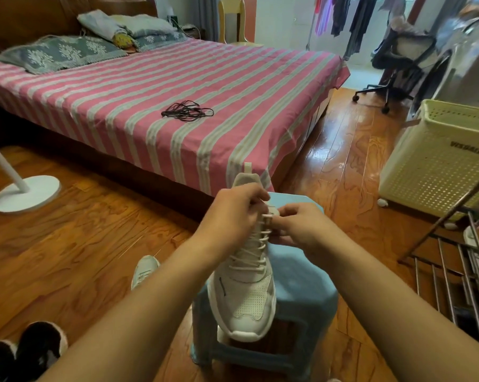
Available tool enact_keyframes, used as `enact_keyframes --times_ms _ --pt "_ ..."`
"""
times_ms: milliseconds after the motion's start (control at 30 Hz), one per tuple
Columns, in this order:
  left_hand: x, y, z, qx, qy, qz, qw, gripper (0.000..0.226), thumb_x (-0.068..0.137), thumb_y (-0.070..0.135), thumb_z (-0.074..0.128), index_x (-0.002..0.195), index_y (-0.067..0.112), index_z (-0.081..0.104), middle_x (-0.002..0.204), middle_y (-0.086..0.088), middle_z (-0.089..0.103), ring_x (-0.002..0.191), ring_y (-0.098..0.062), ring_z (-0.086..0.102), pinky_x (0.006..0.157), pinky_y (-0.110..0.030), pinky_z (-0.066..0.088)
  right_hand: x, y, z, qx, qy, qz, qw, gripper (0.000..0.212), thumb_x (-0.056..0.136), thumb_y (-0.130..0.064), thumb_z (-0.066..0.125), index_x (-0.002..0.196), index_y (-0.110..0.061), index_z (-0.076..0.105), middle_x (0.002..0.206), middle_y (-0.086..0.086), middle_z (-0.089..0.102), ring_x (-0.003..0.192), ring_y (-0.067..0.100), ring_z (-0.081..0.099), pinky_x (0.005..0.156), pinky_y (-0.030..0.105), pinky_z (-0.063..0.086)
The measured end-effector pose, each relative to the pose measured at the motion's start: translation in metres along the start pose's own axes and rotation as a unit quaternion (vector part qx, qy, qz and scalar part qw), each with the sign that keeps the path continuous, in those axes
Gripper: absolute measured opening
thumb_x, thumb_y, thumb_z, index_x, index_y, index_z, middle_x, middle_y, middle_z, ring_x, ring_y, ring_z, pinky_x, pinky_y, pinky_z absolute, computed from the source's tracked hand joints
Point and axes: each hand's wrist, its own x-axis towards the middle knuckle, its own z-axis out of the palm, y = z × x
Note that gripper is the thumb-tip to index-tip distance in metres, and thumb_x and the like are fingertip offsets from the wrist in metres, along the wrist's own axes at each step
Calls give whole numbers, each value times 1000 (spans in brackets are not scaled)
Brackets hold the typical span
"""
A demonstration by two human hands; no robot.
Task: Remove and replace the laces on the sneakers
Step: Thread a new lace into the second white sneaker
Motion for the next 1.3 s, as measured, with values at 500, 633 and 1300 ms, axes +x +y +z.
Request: enact_keyframes --times_ms 500,633,1300 --pt "-2 6 6 68 26 26 997 7 91 20 75 92 18 81 95 5 54 90 -17 61 83 -43 53 -9 11 -12 91 -24 7 996 8 88 1 71 95 3 73 93 19 75 91 31 75 87 40 60" --pt "-5 11 11 83 39 10 996 9 92 22 72 94 15 79 94 5 52 87 -18 59 82 -44 53 -9 9 -11 67 -19 -10 998 6 87 -1 73 93 1 73 88 15 75 86 27 76 82 36 61" --pt "-8 9 32 -2 154 -117 981 11 92 24 72 84 18 74 97 4 50 108 -23 50 95 -50 46 -10 13 -7 17 -15 -90 996 9 95 -2 65 102 -7 69 85 15 76 80 29 76 73 37 62"
